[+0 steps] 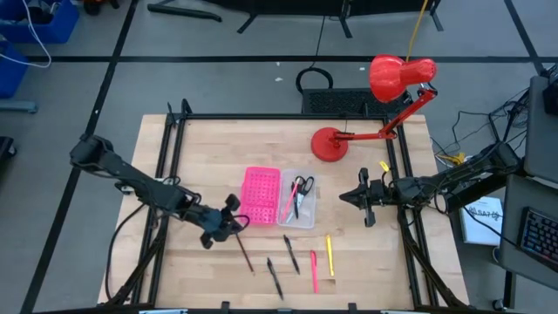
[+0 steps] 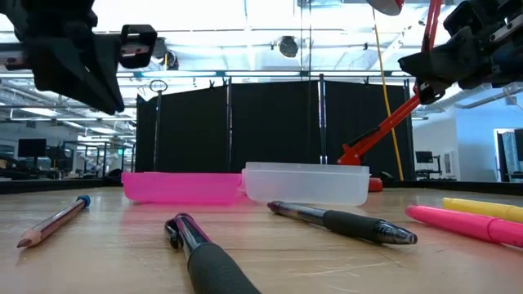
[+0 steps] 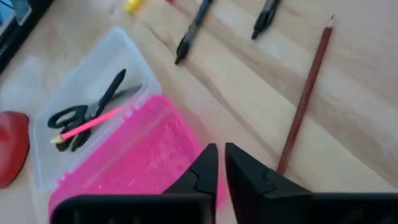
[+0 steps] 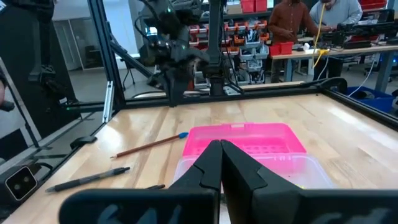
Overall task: Pick & place school supplies into a supply box
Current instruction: Put the brown pencil into the pink supply box
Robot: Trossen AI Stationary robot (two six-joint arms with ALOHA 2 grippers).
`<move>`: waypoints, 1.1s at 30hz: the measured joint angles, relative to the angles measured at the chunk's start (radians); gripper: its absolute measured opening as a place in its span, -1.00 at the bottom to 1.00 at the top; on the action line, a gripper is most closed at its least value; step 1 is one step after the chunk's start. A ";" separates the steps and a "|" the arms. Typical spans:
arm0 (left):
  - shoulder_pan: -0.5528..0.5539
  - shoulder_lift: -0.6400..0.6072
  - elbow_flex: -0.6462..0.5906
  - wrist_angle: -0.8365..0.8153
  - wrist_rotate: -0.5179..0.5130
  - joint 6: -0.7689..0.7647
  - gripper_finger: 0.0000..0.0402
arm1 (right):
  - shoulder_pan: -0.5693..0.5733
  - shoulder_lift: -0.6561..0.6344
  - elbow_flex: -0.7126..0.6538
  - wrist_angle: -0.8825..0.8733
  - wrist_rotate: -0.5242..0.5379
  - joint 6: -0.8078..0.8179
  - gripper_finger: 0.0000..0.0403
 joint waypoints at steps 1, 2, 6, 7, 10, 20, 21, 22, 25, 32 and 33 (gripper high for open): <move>0.001 0.005 0.000 0.006 -0.001 0.011 -0.75 | 0.000 0.000 0.000 0.000 0.000 -0.003 -1.00; 0.004 0.011 0.000 0.011 -0.002 0.012 -0.69 | 0.000 0.000 0.000 0.004 0.000 -0.011 -1.00; 0.009 0.043 0.000 0.014 -0.001 -0.039 -0.45 | 0.000 0.000 0.000 0.011 0.001 -0.019 -1.00; 0.009 0.052 0.000 0.028 -0.001 -0.043 -0.38 | 0.000 0.000 0.000 0.012 0.001 -0.019 -1.00; 0.009 0.077 0.000 0.030 0.000 -0.029 -0.19 | 0.000 0.000 0.000 0.013 0.001 -0.019 -1.00; 0.010 0.157 0.000 0.022 0.142 -0.034 0.11 | 0.000 0.000 0.000 0.006 0.001 -0.019 -1.00; 0.010 0.166 0.000 0.020 0.155 -0.034 0.11 | 0.000 0.000 0.000 0.006 0.001 -0.019 -1.00; 0.012 0.175 0.000 0.012 0.164 -0.034 0.10 | 0.000 0.000 0.000 0.005 0.001 -0.019 -1.00; 0.020 0.201 0.000 -0.039 0.187 -0.031 0.05 | 0.000 0.001 0.000 -0.003 0.001 -0.019 -1.00; 0.068 0.259 0.003 -0.063 0.195 0.082 -0.04 | 0.000 0.001 0.000 -0.002 0.001 -0.016 -1.00; 0.078 0.264 0.003 -0.064 0.203 0.098 -0.06 | 0.000 0.000 0.000 -0.001 0.002 -0.017 -1.00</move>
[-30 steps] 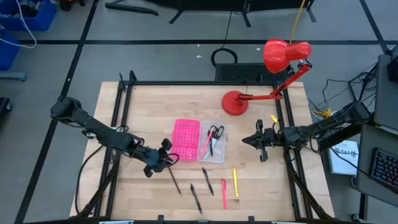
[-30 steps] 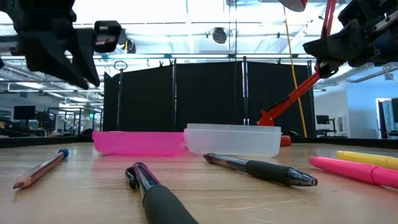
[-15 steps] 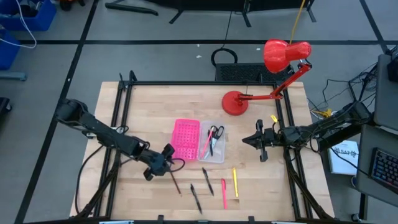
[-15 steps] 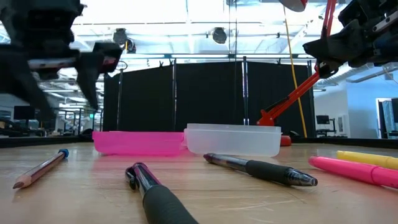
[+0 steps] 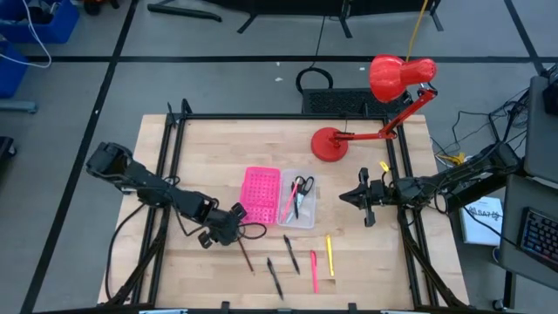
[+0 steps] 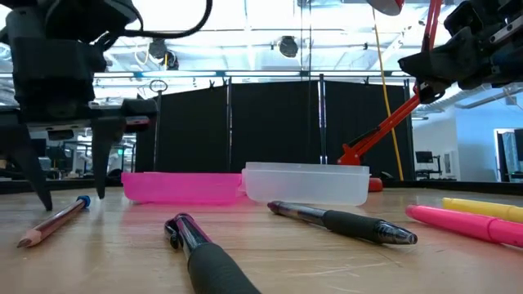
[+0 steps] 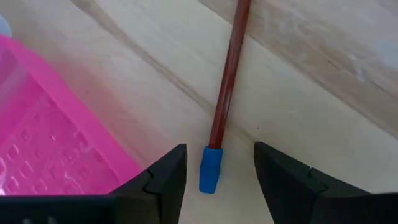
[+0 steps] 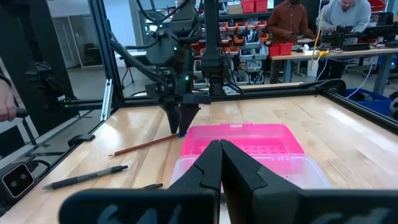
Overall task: Pick & place school supplies into a supply box
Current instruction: Put the brown pencil into the pink supply box
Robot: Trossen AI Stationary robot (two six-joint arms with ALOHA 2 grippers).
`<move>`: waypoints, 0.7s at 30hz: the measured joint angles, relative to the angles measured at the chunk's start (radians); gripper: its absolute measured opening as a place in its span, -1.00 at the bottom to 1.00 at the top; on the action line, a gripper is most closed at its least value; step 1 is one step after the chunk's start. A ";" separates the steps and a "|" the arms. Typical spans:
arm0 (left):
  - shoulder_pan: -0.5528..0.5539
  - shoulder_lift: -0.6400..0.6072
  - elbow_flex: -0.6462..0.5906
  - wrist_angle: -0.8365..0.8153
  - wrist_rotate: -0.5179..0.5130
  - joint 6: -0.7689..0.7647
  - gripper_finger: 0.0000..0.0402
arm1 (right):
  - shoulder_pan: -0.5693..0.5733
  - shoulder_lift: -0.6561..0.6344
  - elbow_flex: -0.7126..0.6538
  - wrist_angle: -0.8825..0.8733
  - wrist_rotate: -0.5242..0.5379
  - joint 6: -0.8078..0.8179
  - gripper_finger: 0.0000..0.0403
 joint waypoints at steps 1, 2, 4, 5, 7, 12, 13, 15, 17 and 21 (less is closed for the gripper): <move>0.009 0.007 0.002 -0.003 0.010 0.013 -0.07 | 0.000 0.000 0.000 0.000 0.000 -0.002 -1.00; 0.021 0.017 0.003 -0.005 0.026 0.025 -0.09 | 0.000 0.000 0.000 0.000 0.000 -0.005 -1.00; 0.043 0.030 0.003 -0.007 0.071 0.054 -0.13 | 0.000 0.000 0.000 0.000 0.000 -0.006 -1.00; 0.051 0.035 0.002 -0.008 0.090 0.066 -0.15 | 0.000 0.000 0.000 0.000 0.002 -0.008 -1.00; 0.065 0.048 0.003 -0.008 0.121 0.084 -0.21 | 0.000 0.000 0.000 0.000 0.002 -0.015 -1.00; 0.088 0.080 0.004 -0.012 0.163 0.098 -0.42 | 0.000 0.000 0.000 0.000 0.003 -0.024 -1.00; 0.093 0.088 0.005 -0.010 0.171 0.098 -0.47 | 0.000 0.000 0.000 0.000 0.003 -0.024 -1.00; 0.100 0.100 0.006 -0.002 0.185 0.107 -0.57 | 0.000 0.000 0.000 0.000 0.003 -0.025 -1.00; 0.102 0.106 0.006 0.010 0.197 0.121 -0.68 | 0.000 0.000 0.000 0.000 0.003 -0.025 -1.00; 0.095 0.106 0.006 0.017 0.186 0.131 -0.90 | 0.000 0.000 0.000 -0.004 0.002 -0.016 -1.00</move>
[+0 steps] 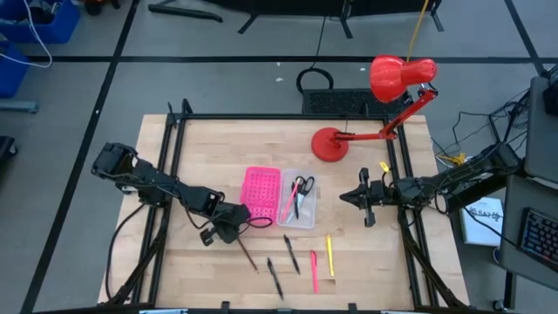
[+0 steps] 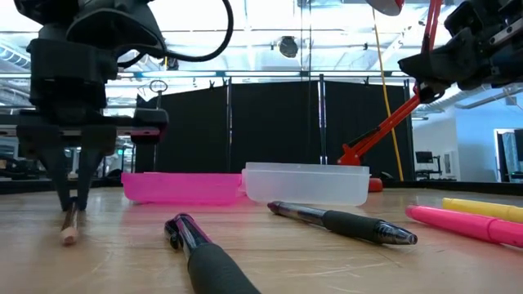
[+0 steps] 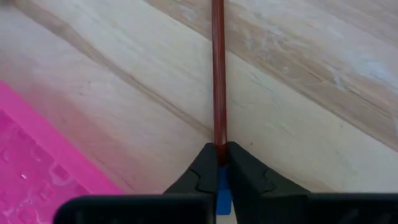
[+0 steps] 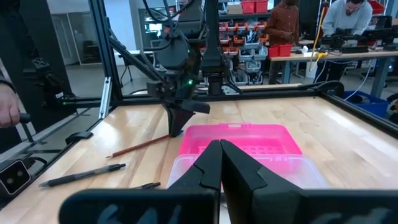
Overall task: Pick & place school supplies into a supply box
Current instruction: Put the brown pencil into the pink supply box
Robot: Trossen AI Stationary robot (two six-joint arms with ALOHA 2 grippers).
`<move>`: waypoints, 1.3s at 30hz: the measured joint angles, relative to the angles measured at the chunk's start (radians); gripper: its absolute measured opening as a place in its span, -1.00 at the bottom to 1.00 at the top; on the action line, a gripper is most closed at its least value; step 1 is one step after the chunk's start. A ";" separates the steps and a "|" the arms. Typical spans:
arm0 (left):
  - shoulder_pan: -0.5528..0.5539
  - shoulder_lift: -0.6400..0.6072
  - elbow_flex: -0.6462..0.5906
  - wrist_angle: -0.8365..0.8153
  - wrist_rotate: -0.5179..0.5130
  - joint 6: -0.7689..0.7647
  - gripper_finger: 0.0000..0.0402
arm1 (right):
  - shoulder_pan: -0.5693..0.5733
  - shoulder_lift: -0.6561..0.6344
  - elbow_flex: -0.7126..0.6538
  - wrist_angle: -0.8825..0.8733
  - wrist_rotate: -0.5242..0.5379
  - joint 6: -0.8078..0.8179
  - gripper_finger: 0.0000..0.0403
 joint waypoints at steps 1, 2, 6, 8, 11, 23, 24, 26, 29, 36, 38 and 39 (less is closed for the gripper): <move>-0.004 0.000 0.004 -0.004 -0.007 0.000 -0.92 | 0.000 0.000 0.000 -0.004 0.000 0.005 -1.00; -0.009 0.000 0.009 -0.010 -0.016 0.001 -0.92 | 0.000 0.000 0.000 -0.005 0.000 0.010 -1.00; -0.032 0.012 0.067 -0.077 -0.057 0.049 -0.88 | 0.000 0.000 0.000 -0.010 0.000 0.017 -1.00; -0.041 0.018 0.132 -0.155 -0.086 0.052 -0.88 | 0.000 0.000 0.000 -0.010 -0.001 0.017 -1.00; -0.037 0.026 0.252 -0.316 -0.144 0.060 -0.94 | 0.000 0.000 0.000 -0.010 -0.001 0.017 -1.00; 0.015 0.018 0.622 -0.448 -0.319 0.526 -0.94 | 0.000 0.000 0.000 0.004 -0.001 0.017 -1.00; 0.031 0.018 0.626 -0.417 -0.319 0.587 -0.94 | 0.000 0.000 0.000 0.004 -0.001 0.017 -1.00; 0.069 0.019 0.630 -0.343 -0.317 0.706 -0.94 | 0.000 0.001 0.000 0.002 -0.001 0.017 -1.00; 0.140 0.043 0.631 -0.254 -0.316 0.845 -0.93 | 0.000 0.004 0.000 -0.003 -0.001 0.018 -1.00; 0.277 0.156 0.636 -0.137 -0.257 1.031 -0.94 | 0.000 0.024 0.000 -0.009 0.001 0.030 -1.00; 0.311 0.185 0.658 -0.142 -0.237 1.065 -0.94 | 0.000 0.032 0.000 -0.005 0.004 0.035 -1.00; 0.327 0.197 0.670 -0.147 -0.226 1.079 -0.94 | 0.000 0.033 0.000 -0.006 0.011 0.036 -1.00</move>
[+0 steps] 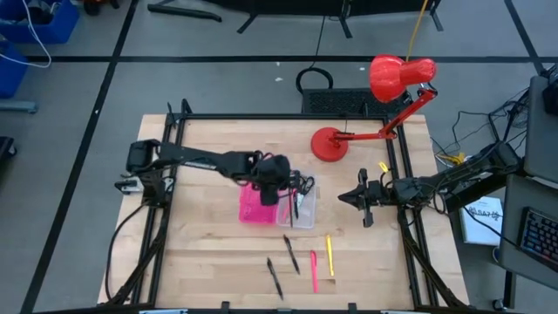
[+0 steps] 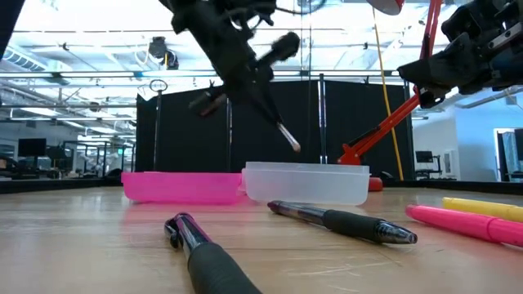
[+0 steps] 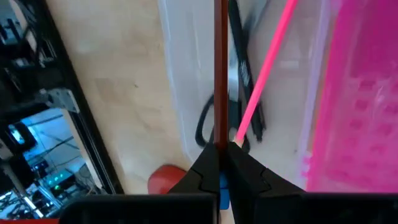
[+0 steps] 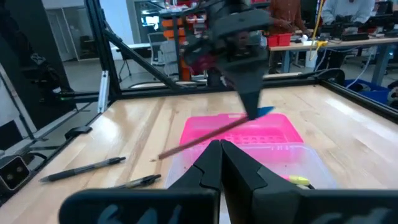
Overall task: Pick & place school supplies into a supply box
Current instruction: Put the brown pencil into the pink supply box
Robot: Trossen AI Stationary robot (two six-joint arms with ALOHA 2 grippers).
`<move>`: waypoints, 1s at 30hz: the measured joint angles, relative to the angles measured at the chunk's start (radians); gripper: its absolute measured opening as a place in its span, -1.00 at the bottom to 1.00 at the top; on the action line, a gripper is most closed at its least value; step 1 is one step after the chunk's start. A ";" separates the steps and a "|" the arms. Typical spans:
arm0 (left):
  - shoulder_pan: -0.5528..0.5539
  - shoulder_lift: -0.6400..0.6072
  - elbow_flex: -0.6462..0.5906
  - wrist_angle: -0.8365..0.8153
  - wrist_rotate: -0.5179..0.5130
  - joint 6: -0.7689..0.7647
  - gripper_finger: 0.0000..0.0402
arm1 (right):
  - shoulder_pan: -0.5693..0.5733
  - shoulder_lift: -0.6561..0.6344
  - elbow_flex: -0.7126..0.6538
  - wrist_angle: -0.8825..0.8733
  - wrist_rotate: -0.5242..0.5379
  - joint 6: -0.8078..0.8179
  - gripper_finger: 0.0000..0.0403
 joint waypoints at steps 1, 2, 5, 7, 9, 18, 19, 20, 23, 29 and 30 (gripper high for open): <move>0.016 0.011 0.014 -0.012 0.013 0.017 -0.94 | 0.000 0.001 0.000 -0.005 0.012 0.000 -1.00; 0.031 0.025 0.029 -0.024 0.028 0.036 -0.94 | 0.000 0.003 0.000 -0.004 0.019 0.000 -1.00; 0.072 0.060 0.075 -0.059 0.068 0.081 -0.93 | -0.002 0.007 0.000 -0.005 0.078 -0.010 -1.00; 0.098 0.080 0.110 -0.093 0.097 0.093 -0.95 | -0.002 0.007 0.000 -0.005 0.141 -0.022 -1.00; 0.123 0.099 0.138 -0.128 0.136 0.102 -0.95 | -0.002 0.008 0.000 -0.004 0.186 -0.028 -1.00; 0.195 0.181 0.141 -0.199 0.179 0.172 -0.93 | -0.002 0.009 0.000 -0.055 0.223 -0.097 -1.00; 0.198 0.194 0.141 -0.205 0.180 0.172 -0.94 | -0.002 0.009 0.000 -0.072 0.223 -0.097 -1.00; 0.199 0.205 0.141 -0.205 0.179 0.176 -0.95 | -0.002 0.009 0.000 -0.082 0.224 -0.097 -1.00; 0.201 0.220 0.141 -0.197 0.178 0.180 -0.95 | -0.002 0.009 0.000 -0.096 0.224 -0.097 -1.00; 0.195 0.229 0.142 -0.192 0.174 0.179 -0.80 | -0.002 0.008 0.000 -0.096 0.224 -0.094 -1.00; 0.194 0.229 0.142 -0.195 0.172 0.182 -0.77 | -0.002 0.009 0.000 -0.095 0.224 -0.094 -1.00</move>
